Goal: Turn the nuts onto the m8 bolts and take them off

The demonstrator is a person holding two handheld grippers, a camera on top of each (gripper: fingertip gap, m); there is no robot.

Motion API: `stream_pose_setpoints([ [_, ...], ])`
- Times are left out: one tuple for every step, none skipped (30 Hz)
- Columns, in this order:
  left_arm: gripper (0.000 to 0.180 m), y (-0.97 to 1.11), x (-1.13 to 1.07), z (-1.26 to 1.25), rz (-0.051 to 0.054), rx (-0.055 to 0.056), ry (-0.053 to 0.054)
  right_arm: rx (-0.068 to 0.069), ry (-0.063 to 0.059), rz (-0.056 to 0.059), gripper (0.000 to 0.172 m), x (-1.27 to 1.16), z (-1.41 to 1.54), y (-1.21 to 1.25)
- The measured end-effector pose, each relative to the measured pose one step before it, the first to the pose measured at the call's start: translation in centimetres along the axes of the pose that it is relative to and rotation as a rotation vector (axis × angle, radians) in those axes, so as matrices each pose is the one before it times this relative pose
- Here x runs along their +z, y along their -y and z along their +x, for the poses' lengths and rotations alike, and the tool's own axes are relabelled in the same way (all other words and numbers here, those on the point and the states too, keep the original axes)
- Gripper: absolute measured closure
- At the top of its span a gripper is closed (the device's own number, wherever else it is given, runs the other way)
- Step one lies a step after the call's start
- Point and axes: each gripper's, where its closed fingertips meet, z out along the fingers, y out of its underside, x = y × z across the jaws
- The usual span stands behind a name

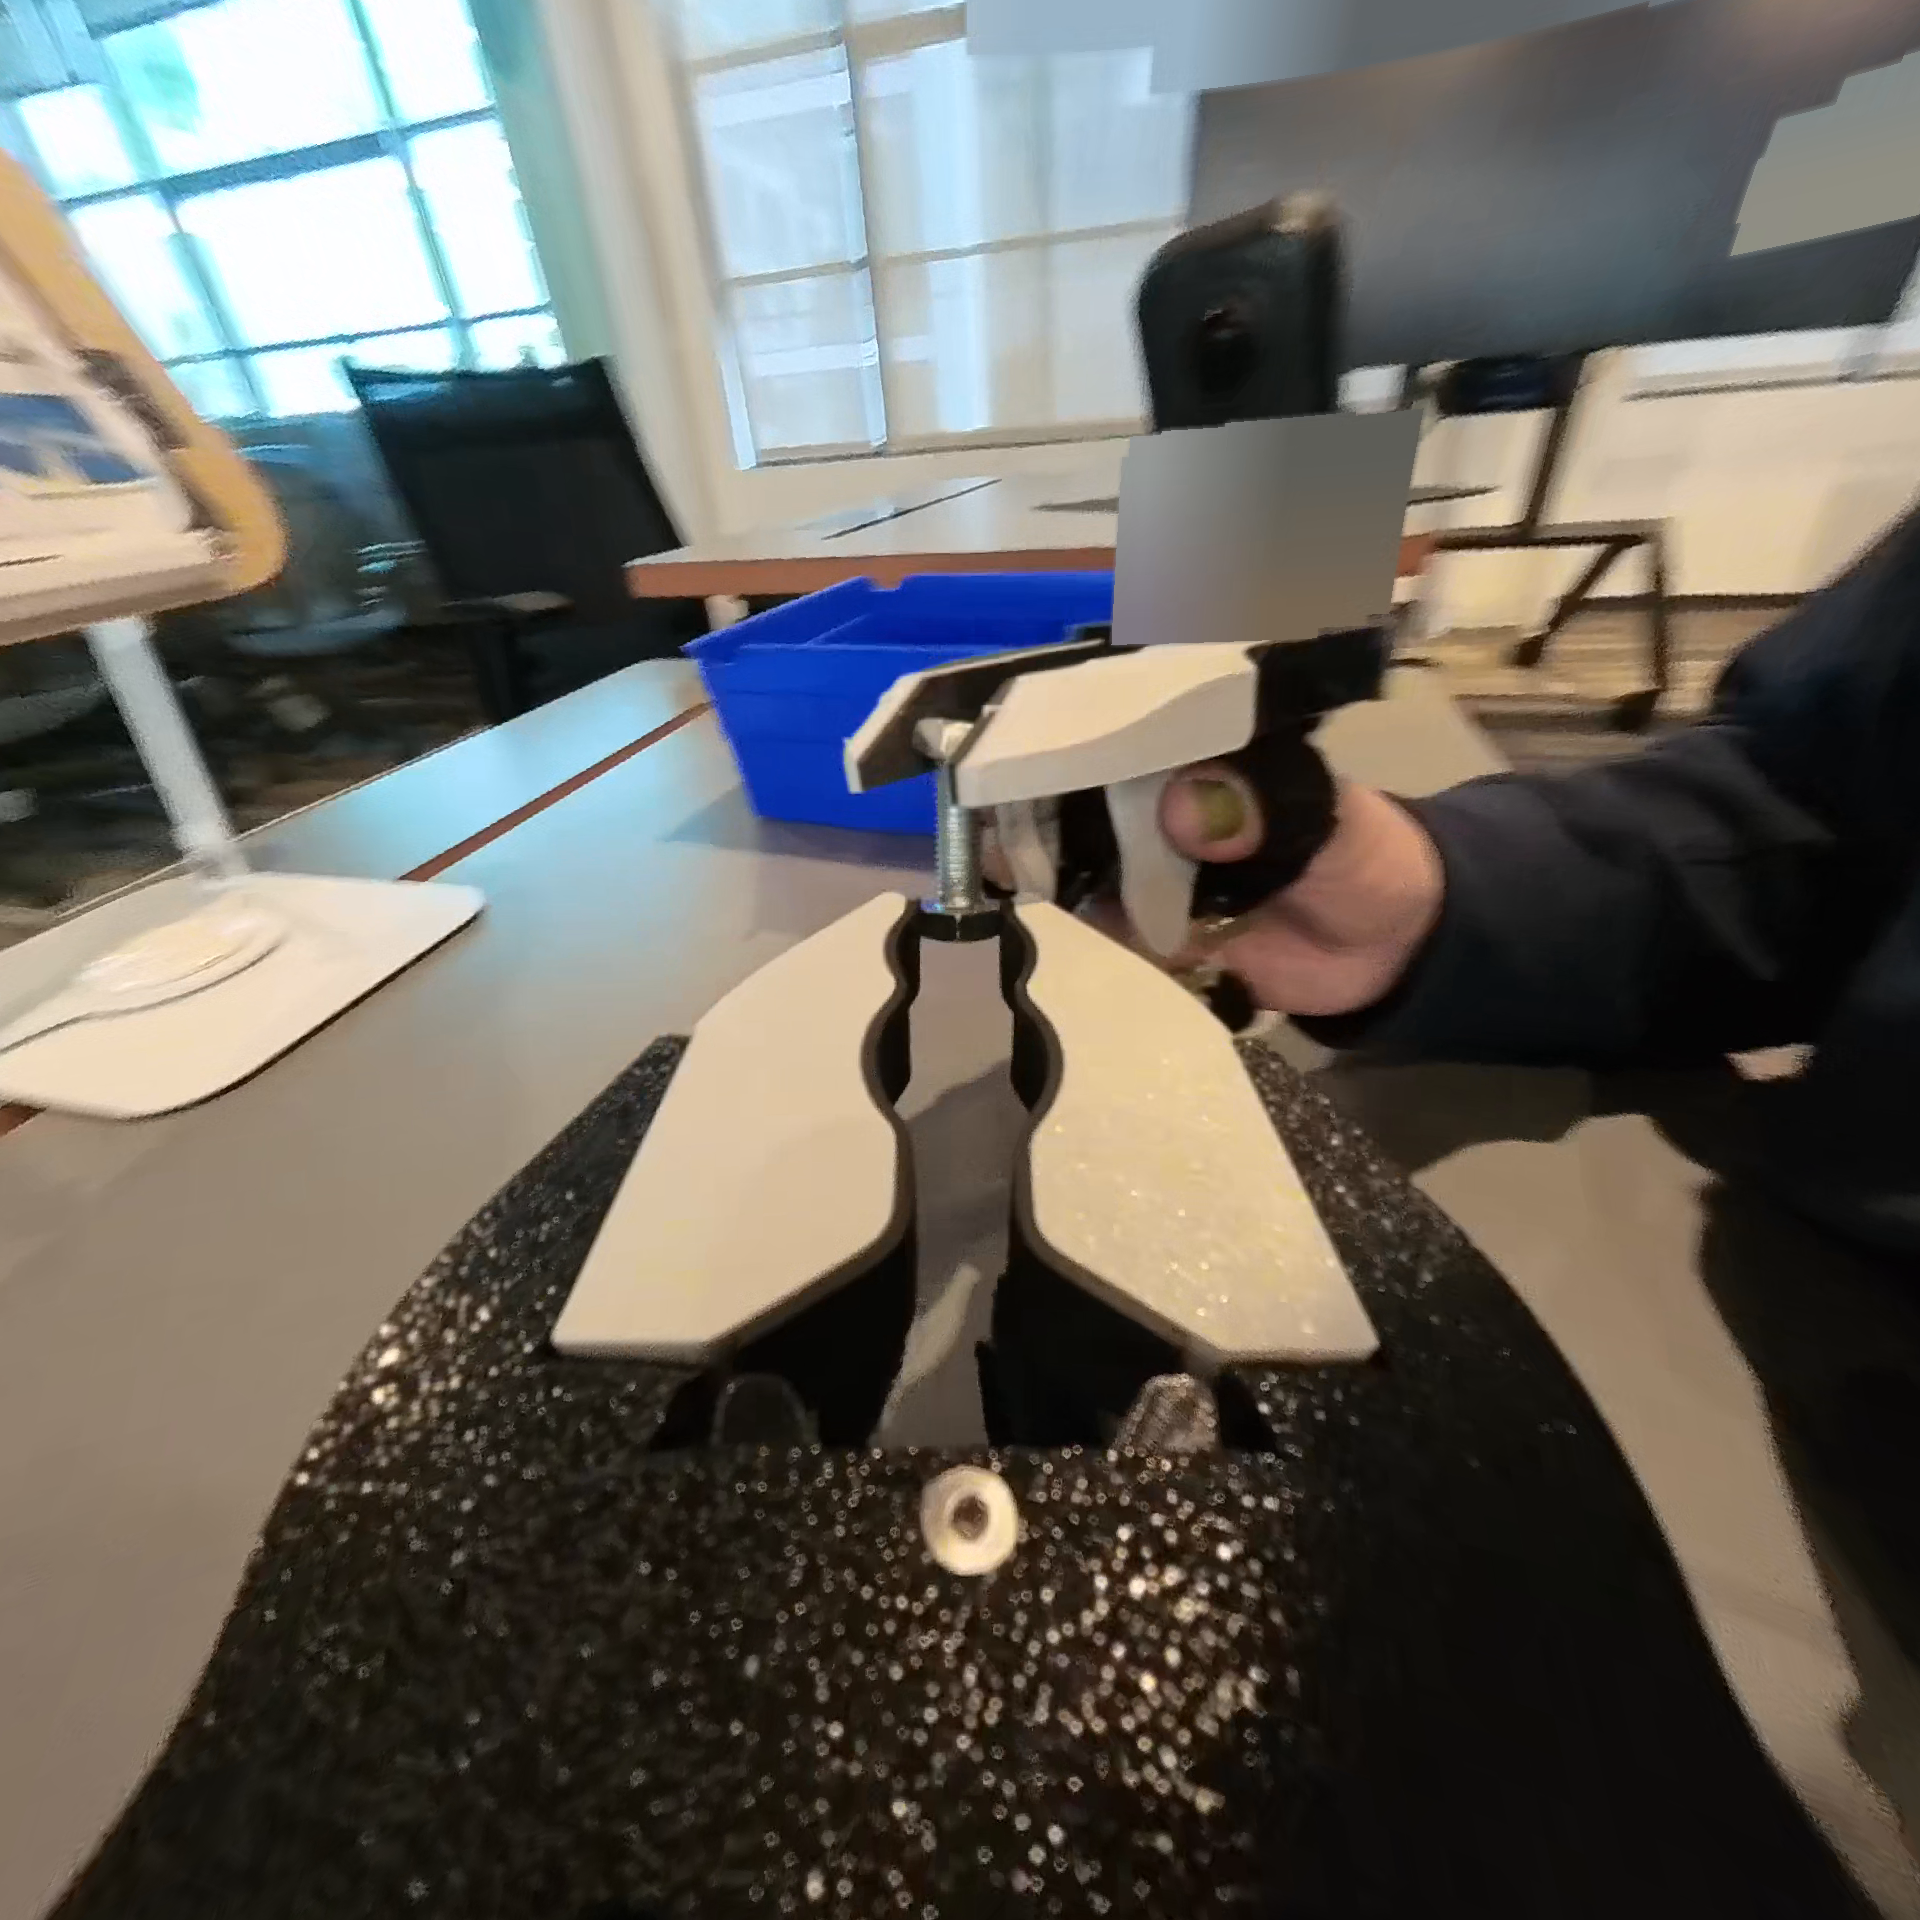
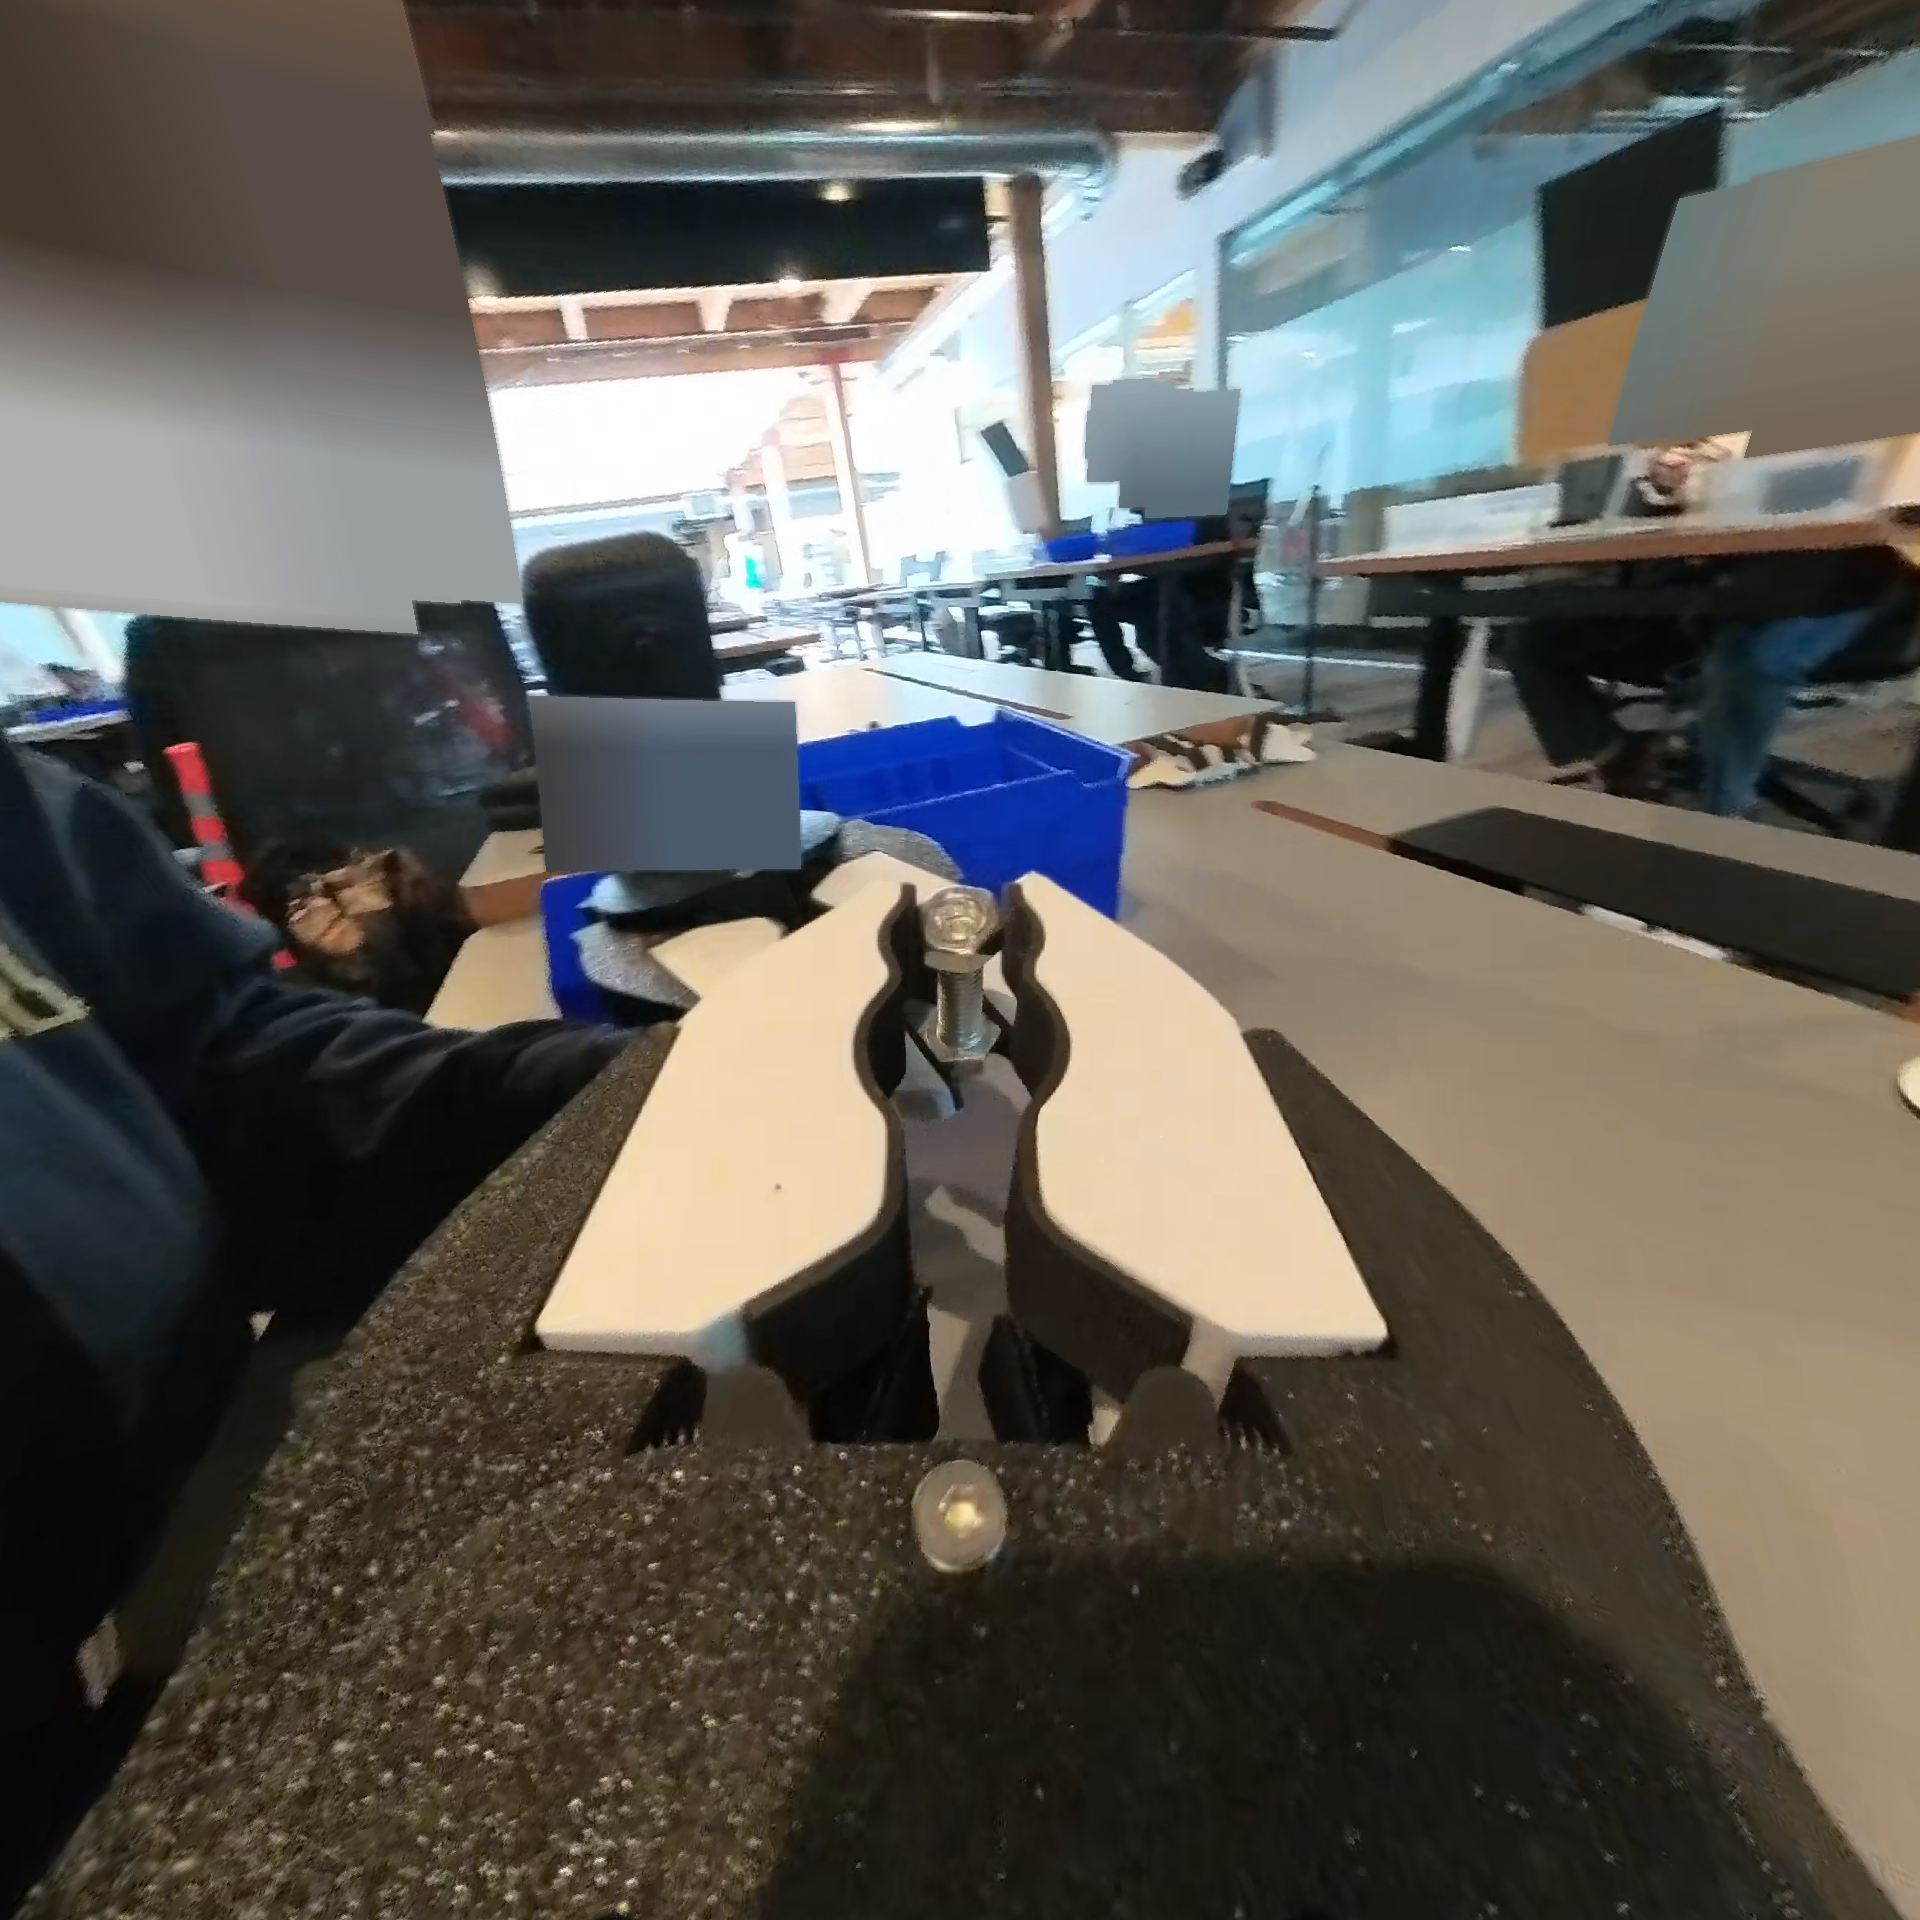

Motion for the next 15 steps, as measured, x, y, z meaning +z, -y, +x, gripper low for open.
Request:
stream_pose_setpoints([
  [0.167, -0.179, 0.069, -0.225, -0.0131, 0.0050, 0.0252, 0.0037, -0.0351, -0.0038, 0.156, 0.011, 0.315, -0.132],
  [0.167, -0.171, 0.067, -0.120, -0.0115, 0.0014, 0.0150, 0.0034, -0.0271, -0.0027, 0.156, 0.018, 0.212, -0.118],
  [0.167, -0.134, 0.036, -0.093, -0.0060, -0.0080, 0.0042, 0.0019, -0.0208, -0.0014, 0.156, 0.020, 0.174, -0.085],
  [0.167, -0.088, 0.003, -0.097, 0.0004, -0.0123, -0.0009, 0.0015, -0.0145, -0.0015, 0.156, 0.036, 0.130, -0.073],
  [0.167, -0.108, 0.002, -0.060, -0.0006, -0.0117, -0.0032, 0.0043, -0.0083, -0.0041, 0.156, 0.041, 0.105, -0.097],
  [0.167, -0.084, -0.003, -0.048, 0.0002, -0.0095, -0.0033, 0.0048, 0.0021, 0.0006, 0.156, 0.024, 0.023, -0.031],
  [0.167, -0.009, -0.006, -0.004, 0.0019, -0.0063, -0.0033, 0.0065, 0.0100, 0.0037, 0.155, -0.012, -0.022, 0.017],
  [0.167, 0.001, -0.011, 0.012, 0.0002, -0.0069, -0.0015, 0.0136, 0.0059, 0.0103, 0.144, -0.019, 0.055, 0.133],
  [0.167, -0.002, -0.044, -0.105, 0.0024, -0.0093, 0.0035, 0.0148, 0.0084, 0.0181, 0.137, -0.056, 0.030, 0.253],
  [0.167, -0.003, -0.103, -0.131, 0.0032, -0.0140, 0.0013, 0.0103, 0.0239, 0.0117, 0.139, -0.078, -0.190, 0.193],
  [0.167, -0.024, -0.071, -0.161, 0.0051, -0.0197, -0.0042, 0.0057, 0.0085, 0.0001, 0.139, -0.029, -0.026, 0.053],
  [0.167, 0.019, -0.096, -0.171, 0.0116, -0.0224, -0.0032, -0.0063, 0.0040, -0.0038, 0.138, -0.003, -0.022, -0.015],
  [0.167, 0.059, -0.091, -0.111, 0.0123, -0.0217, -0.0067, -0.0128, -0.0047, -0.0048, 0.138, 0.001, 0.044, -0.017],
  [0.167, 0.040, -0.077, -0.040, 0.0081, -0.0182, -0.0103, -0.0204, -0.0078, 0.0004, 0.138, -0.053, 0.032, 0.067],
  [0.167, 0.000, -0.073, -0.126, 0.0023, -0.0163, -0.0057, -0.0270, 0.0035, 0.0076, 0.140, -0.086, -0.155, 0.192],
])
